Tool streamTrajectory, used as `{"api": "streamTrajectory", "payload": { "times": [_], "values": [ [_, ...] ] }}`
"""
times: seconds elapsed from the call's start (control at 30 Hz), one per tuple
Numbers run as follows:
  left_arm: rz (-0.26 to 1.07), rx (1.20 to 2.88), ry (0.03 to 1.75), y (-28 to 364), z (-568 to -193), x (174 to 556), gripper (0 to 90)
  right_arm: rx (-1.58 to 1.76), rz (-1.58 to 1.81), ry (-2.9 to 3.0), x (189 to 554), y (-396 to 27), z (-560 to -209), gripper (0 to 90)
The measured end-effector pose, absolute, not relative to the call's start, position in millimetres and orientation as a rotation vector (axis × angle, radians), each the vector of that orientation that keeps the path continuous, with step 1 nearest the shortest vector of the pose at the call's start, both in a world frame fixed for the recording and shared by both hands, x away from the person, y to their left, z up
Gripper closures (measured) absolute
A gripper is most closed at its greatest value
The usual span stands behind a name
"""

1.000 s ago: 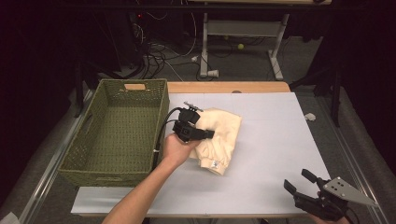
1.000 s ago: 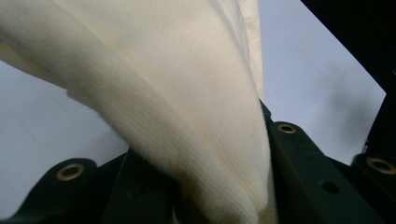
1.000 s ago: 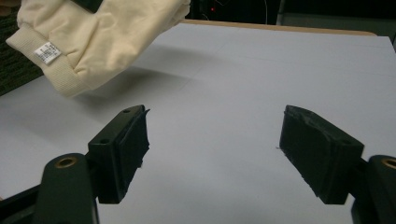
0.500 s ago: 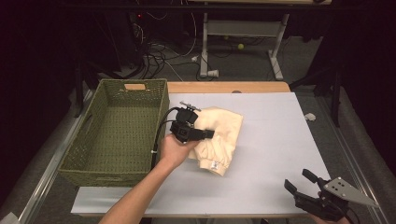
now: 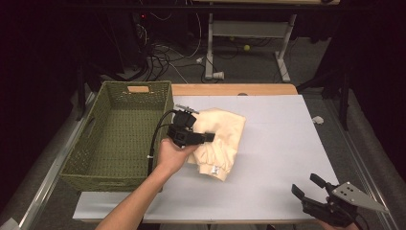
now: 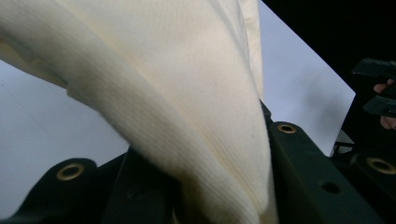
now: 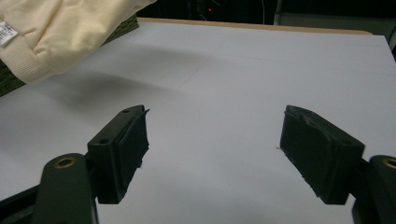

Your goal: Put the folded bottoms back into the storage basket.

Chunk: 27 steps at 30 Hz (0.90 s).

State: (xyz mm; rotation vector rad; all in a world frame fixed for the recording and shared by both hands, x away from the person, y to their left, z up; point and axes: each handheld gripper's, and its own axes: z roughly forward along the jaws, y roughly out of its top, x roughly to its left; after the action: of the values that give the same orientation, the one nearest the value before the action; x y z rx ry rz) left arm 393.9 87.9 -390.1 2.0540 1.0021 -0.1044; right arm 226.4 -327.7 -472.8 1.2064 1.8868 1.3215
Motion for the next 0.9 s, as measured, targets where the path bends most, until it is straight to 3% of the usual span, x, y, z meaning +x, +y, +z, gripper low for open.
{"api": "streamTrajectory", "payload": {
  "times": [0.9],
  "values": [
    [-0.088, 1.992, 1.014, 126.8, -376.4, 378.6, 68.4, 1.211, 1.313, 1.888, 227.2, -326.9, -473.2, 23.8]
  ]
}}
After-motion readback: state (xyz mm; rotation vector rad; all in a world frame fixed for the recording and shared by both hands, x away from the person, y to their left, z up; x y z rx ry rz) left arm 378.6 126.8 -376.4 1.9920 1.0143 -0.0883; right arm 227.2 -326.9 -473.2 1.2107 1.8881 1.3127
